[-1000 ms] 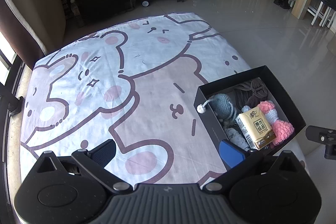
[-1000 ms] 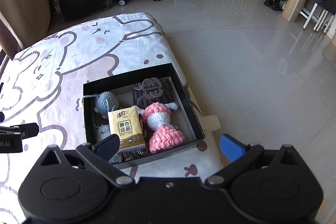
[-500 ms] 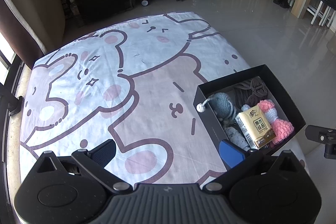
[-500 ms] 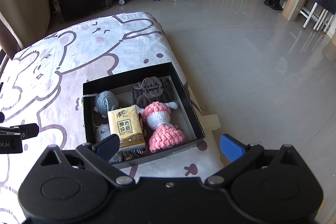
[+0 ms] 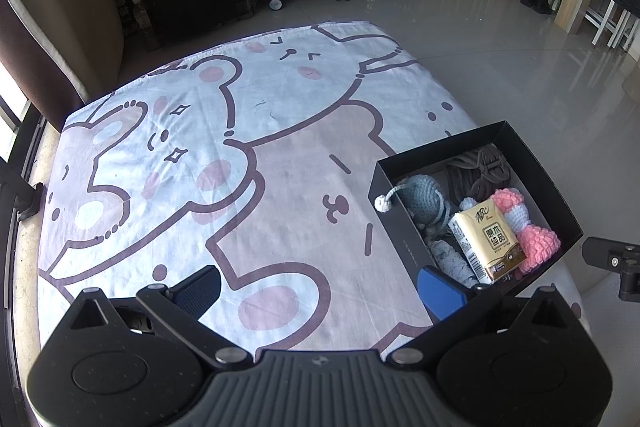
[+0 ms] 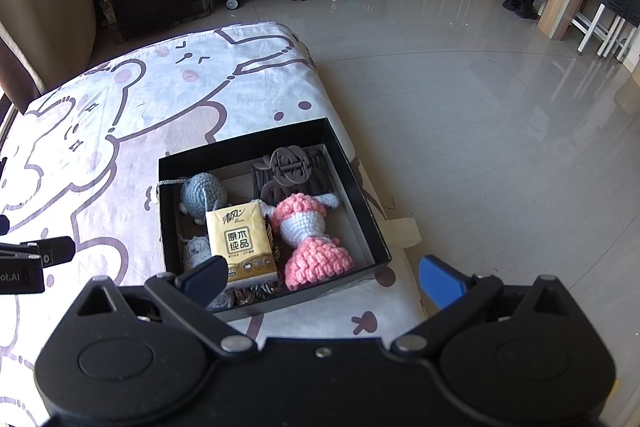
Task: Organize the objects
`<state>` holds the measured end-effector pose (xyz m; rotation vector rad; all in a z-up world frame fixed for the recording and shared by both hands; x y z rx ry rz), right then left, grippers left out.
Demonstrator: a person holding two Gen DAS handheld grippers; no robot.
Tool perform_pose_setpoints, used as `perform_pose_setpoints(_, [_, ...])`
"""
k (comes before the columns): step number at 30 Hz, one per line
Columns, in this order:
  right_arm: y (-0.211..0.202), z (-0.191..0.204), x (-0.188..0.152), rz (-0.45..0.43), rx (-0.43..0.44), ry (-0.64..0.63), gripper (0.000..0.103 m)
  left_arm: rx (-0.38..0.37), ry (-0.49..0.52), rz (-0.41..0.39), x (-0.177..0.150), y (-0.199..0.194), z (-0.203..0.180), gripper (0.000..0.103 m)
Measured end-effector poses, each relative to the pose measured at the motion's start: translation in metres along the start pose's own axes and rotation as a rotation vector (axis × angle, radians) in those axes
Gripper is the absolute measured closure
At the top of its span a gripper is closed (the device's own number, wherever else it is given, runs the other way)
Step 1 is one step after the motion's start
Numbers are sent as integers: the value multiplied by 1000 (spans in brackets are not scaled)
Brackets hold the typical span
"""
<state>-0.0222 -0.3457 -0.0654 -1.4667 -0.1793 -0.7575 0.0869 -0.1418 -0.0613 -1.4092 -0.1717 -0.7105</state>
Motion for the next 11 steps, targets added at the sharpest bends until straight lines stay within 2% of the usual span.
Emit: perform_pose_setpoints(11, [0,1,-1,1,1,1,0,-5,3,2,-1,0,0,0])
Point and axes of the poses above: each gripper's, at about its wrist camera, not at the fingertips, and y roughly the way its jaws point, z to its left, x to its top, the point moved 1 cm from there along y, roughly the way its jaws point, and after that the axes turned 9 degrees about x, right-handed, at the moved point
